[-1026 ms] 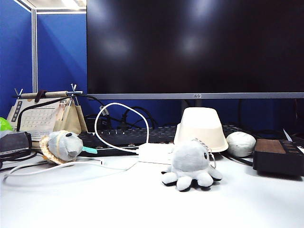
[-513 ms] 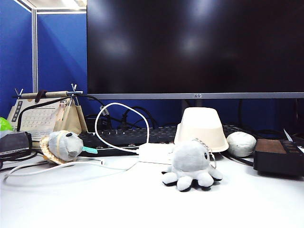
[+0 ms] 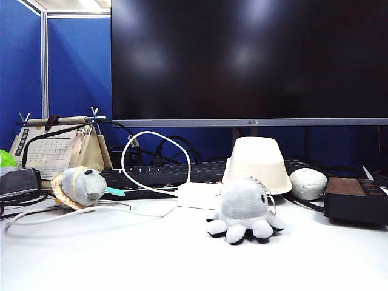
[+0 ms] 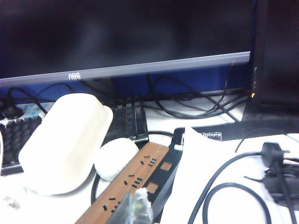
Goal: Place the tilting octopus upright.
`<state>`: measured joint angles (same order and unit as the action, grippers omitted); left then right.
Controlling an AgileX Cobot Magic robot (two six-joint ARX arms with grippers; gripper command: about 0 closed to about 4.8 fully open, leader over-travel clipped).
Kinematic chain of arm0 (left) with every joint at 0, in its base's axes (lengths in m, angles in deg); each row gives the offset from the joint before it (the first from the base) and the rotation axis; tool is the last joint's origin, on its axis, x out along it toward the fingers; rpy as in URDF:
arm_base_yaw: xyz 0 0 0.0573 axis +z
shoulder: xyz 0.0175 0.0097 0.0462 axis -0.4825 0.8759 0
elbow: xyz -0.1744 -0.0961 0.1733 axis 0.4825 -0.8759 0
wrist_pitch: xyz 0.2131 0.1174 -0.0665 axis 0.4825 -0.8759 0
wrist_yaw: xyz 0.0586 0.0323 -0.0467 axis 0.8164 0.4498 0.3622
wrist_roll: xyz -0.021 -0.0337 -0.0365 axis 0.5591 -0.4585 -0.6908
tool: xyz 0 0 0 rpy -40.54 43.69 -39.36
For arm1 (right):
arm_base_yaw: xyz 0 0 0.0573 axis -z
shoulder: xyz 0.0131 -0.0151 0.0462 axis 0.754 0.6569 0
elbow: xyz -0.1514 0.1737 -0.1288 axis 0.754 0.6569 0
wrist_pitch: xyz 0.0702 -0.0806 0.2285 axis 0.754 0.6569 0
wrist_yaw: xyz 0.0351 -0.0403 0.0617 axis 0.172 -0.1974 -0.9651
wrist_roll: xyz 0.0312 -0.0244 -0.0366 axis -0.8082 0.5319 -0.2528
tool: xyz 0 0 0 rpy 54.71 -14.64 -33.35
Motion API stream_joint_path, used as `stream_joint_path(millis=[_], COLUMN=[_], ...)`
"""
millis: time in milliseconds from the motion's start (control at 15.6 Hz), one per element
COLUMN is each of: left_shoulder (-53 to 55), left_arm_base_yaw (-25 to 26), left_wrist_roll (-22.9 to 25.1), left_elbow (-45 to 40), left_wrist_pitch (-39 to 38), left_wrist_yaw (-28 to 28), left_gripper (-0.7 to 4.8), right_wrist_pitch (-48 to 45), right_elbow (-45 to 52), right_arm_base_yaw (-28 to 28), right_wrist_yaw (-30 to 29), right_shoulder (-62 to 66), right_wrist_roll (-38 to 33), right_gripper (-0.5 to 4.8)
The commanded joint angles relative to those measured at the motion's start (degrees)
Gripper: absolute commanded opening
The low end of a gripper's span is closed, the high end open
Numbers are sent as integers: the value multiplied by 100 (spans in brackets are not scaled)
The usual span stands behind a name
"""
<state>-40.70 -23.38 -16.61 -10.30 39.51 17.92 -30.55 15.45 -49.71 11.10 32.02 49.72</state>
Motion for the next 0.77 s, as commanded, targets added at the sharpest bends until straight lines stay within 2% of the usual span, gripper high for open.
stream_joint_path(millis=[64,256,577,769], left_shoulder=[-15,-15,-15,-13], left_arm_base_yaw=[7,7,7,7], left_wrist_roll=[-22,-22,-22,-22], left_elbow=[11,11,11,11], left_wrist_pitch=[48,31,22,22], left_wrist_yaw=[-17,-17,-17,-17], left_gripper=[21,21,21,21], right_wrist_pitch=[-455,-737,-748,-737], right_elbow=[315,564,590,590], right_arm_base_yaw=[-9,4,7,2], right_wrist_yaw=[-24,9,275,234], right_shoulder=[-157,-275,-273,-273], right_wrist_roll=[-2,2,39,17], right_gripper=[-1,-1,-1,-1])
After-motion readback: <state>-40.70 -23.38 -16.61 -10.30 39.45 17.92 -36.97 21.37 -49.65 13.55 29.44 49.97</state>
